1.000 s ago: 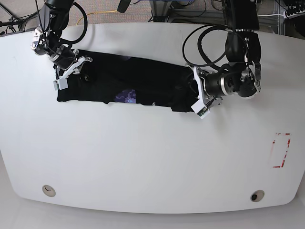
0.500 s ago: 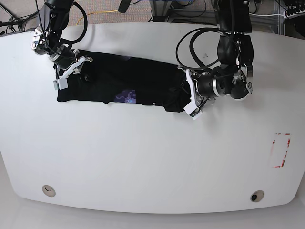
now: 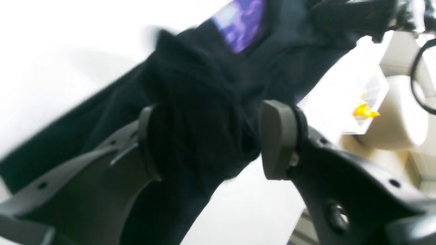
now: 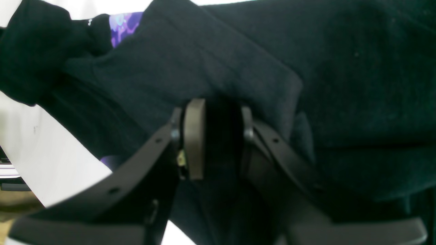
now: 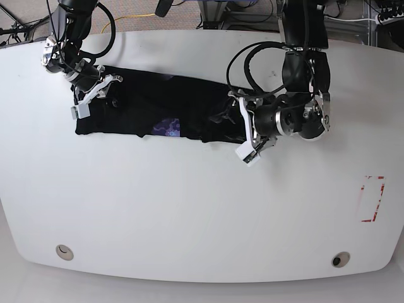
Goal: Fold the T-shirt properly
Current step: 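Fold the held strip end with the left gripper toward the right gripper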
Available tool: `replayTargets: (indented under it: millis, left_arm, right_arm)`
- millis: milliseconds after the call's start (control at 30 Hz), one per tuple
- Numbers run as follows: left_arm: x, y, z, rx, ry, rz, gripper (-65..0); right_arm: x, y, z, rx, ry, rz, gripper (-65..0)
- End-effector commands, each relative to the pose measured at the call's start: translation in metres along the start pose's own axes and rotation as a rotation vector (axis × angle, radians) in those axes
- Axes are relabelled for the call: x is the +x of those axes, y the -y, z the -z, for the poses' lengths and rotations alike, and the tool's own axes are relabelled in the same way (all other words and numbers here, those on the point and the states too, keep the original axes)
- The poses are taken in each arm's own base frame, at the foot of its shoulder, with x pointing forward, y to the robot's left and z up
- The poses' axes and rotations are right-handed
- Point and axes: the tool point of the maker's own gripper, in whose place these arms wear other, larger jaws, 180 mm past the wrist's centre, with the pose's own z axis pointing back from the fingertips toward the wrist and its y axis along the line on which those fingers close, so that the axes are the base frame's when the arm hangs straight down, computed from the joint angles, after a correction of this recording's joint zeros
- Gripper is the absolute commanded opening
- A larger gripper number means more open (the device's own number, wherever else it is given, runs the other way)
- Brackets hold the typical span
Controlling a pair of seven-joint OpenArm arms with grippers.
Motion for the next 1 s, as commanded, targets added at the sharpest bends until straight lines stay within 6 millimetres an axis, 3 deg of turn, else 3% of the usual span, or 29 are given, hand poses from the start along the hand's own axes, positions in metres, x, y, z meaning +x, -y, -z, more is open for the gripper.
replayTargets:
  millis: [0, 100, 267, 567, 633, 767, 833, 900, 967]
  left_arm:
    - [0.03, 0.021, 0.0, -0.086, 0.082, 0.054, -27.6]
    - [0.038, 0.036, 0.002, -0.146, 0.087, 0.089, -27.6]
    - [0.056, 0.033, -0.009, -0.103, 0.115, 0.15, -27.6]
    - [0.035, -0.05, -0.034, 0.235, 0.051, 0.114, -28.5]
    - [0.014, -0.065, -0.037, 0.31, -0.029, 0.117, -37.2]
    - [-0.005, -0.078, -0.042, 0.379, -0.102, 0.113, -56.1]
    - [-0.015, -0.079, -0.041, 0.391, -0.119, 0.107, -60.4]
    - [-0.024, -0.08, -0.039, 0.393, -0.119, 0.094, -60.0]
    - [-0.032, -0.083, -0.033, 0.383, -0.119, 0.071, -59.7]
  right_arm:
    - [-0.011, 0.01, -0.004, -0.044, -0.074, -0.022, -51.2]
    - [-0.01, 0.01, -0.003, -0.044, -0.071, -0.024, -51.2]
    - [-0.009, 0.01, -0.003, -0.044, -0.071, -0.023, -51.2]
    - [0.001, 0.009, 0.0, -0.038, -0.054, -0.036, -51.2]
    - [0.005, 0.008, -0.001, -0.038, -0.045, -0.046, -51.0]
    - [0.009, 0.007, 0.0, -0.037, -0.038, -0.051, -50.6]
    - [0.012, 0.005, -0.001, -0.031, -0.029, -0.054, -50.3]
    - [0.017, 0.002, -0.002, -0.032, -0.025, -0.073, -48.5]
    - [0.02, -0.001, -0.003, -0.03, -0.026, -0.086, -42.0]
